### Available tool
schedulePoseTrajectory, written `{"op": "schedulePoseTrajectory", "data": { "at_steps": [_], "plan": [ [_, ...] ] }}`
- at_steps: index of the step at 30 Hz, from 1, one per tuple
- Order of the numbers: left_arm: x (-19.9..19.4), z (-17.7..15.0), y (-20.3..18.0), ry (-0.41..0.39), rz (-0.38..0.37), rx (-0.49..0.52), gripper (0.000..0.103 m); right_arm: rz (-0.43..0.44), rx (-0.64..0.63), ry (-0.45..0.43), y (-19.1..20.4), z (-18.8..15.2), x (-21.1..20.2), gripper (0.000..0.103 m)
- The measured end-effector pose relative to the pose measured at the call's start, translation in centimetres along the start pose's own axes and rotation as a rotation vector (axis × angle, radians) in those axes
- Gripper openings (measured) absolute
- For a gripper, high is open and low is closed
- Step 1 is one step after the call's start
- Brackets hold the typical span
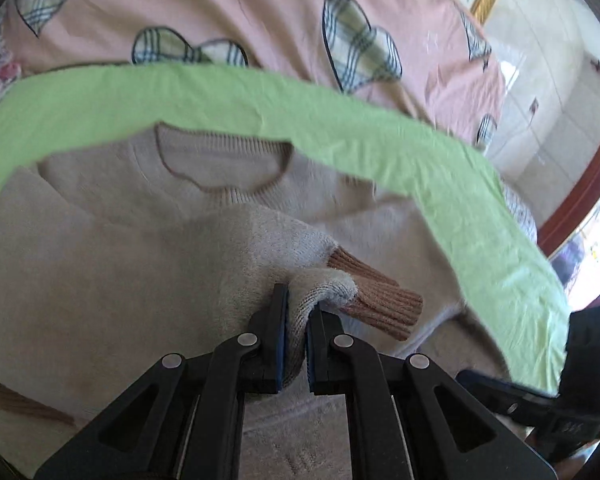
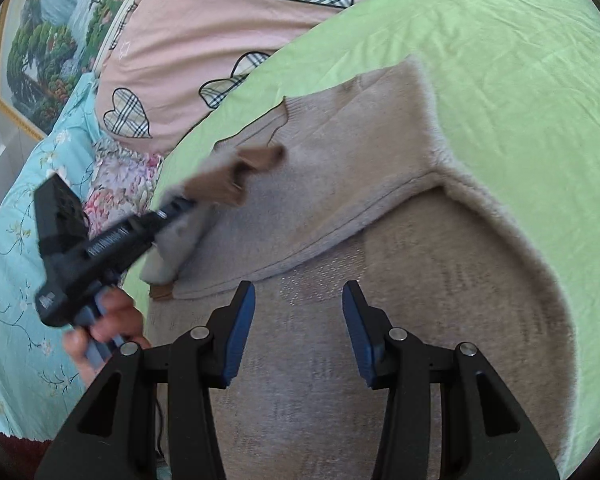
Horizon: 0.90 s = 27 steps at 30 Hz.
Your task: Fold small clothes
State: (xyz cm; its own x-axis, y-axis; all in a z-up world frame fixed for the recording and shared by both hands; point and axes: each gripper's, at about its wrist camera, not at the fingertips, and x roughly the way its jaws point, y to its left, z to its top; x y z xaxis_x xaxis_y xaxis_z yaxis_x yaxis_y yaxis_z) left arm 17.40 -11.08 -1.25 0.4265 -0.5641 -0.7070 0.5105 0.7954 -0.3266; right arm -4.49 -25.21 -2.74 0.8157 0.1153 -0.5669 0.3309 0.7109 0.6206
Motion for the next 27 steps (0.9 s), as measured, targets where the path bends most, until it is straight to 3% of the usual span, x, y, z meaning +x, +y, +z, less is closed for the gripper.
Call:
{"op": "schedulePoseTrajectory", "data": {
  "at_steps": [2, 5, 9, 11, 13, 17, 19, 21, 23, 24, 26, 27],
  "plan": [
    [0.7, -0.8, 0.2, 0.035, 0.006, 0.002, 0.009, -0.007, 0.013, -0.01, -0.3, 0.3, -0.1, 0.047],
    [-0.2, -1.8, 1.0, 0.057, -0.009, -0.005, 0.025, -0.011, 0.029, -0.03, -0.5, 1.0, 0.0, 0.058],
    [-4.2, -3.8, 2.6, 0.016, 0.022, -0.001, 0.047, -0.004, 0.013, -0.052, 0.0, 2.5, 0.7, 0.061],
    [-6.5, -4.2, 3.9, -0.015, 0.056, -0.003, 0.049, 0.002, -0.001, -0.045, 0.4, 3.6, 1.8, 0.061],
    [-8.8, -4.8, 5.9, -0.043, 0.128, -0.009, 0.049, 0.002, -0.008, -0.039, 0.6, 4.4, 2.9, 0.061],
    [-12.1, -6.0, 12.0, -0.08, 0.397, -0.065, 0.052, -0.067, -0.067, 0.01, 1.1, 5.9, 6.3, 0.061],
    [-12.2, -6.2, 15.2, -0.054, 0.461, -0.119, 0.052, -0.11, -0.082, 0.081, 0.8, 6.0, 8.5, 0.061],
    [-11.6, -6.1, 17.2, -0.027, 0.469, -0.152, 0.051, -0.111, -0.11, 0.091, 1.1, 5.8, 9.6, 0.061],
    [-10.2, -5.4, 18.4, 0.007, 0.456, -0.163, 0.051, -0.104, -0.154, 0.094, 1.9, 5.9, 10.0, 0.044],
    [-9.5, -5.1, 18.6, 0.019, 0.457, -0.164, 0.052, -0.078, -0.158, 0.104, 2.1, 6.1, 10.1, 0.014],
    [-8.2, -4.2, 18.9, 0.029, 0.505, -0.165, 0.049, -0.012, -0.146, 0.081, 2.7, 6.8, 9.0, 0.009],
    [-8.0, -3.7, 18.6, 0.016, 0.523, -0.167, 0.04, -0.005, -0.159, 0.051, 3.1, 7.3, 7.9, 0.009]
  ]
}}
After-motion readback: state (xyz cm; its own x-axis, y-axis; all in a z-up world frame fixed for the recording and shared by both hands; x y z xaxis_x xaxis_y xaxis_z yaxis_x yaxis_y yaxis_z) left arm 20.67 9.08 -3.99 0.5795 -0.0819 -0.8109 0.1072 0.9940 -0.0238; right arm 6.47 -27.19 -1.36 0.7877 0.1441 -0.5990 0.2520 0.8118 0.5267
